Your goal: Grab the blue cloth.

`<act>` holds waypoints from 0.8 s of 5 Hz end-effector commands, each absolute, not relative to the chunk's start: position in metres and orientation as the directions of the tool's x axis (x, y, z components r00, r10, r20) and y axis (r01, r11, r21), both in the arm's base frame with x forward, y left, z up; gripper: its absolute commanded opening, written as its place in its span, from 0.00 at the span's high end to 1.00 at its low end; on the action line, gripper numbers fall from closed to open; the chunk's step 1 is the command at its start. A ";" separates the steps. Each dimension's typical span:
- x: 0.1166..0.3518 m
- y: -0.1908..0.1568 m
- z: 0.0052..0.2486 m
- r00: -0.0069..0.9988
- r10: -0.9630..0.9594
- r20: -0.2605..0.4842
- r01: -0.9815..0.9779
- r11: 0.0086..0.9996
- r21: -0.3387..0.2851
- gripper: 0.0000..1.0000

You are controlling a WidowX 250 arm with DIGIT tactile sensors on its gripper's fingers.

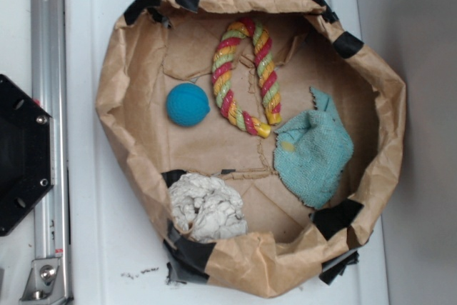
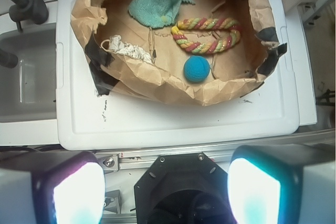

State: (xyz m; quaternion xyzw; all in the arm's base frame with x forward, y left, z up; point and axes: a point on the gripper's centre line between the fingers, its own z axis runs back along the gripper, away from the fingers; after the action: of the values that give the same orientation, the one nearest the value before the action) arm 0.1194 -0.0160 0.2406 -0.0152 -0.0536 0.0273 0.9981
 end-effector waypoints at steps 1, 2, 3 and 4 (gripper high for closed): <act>0.168 -0.010 0.182 0.989 0.133 -0.059 -0.128 0.989 0.074 0.00; 0.193 -0.005 0.140 0.977 0.166 -0.132 -0.149 0.980 0.130 0.00; 0.217 -0.022 0.130 0.992 0.088 0.093 -0.100 0.986 0.131 0.00; 0.241 -0.020 0.126 0.989 0.061 0.136 -0.073 0.993 0.088 0.00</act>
State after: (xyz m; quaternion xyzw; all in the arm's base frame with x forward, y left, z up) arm 0.2291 -0.0229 0.1121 0.0529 -0.0399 0.0325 0.9973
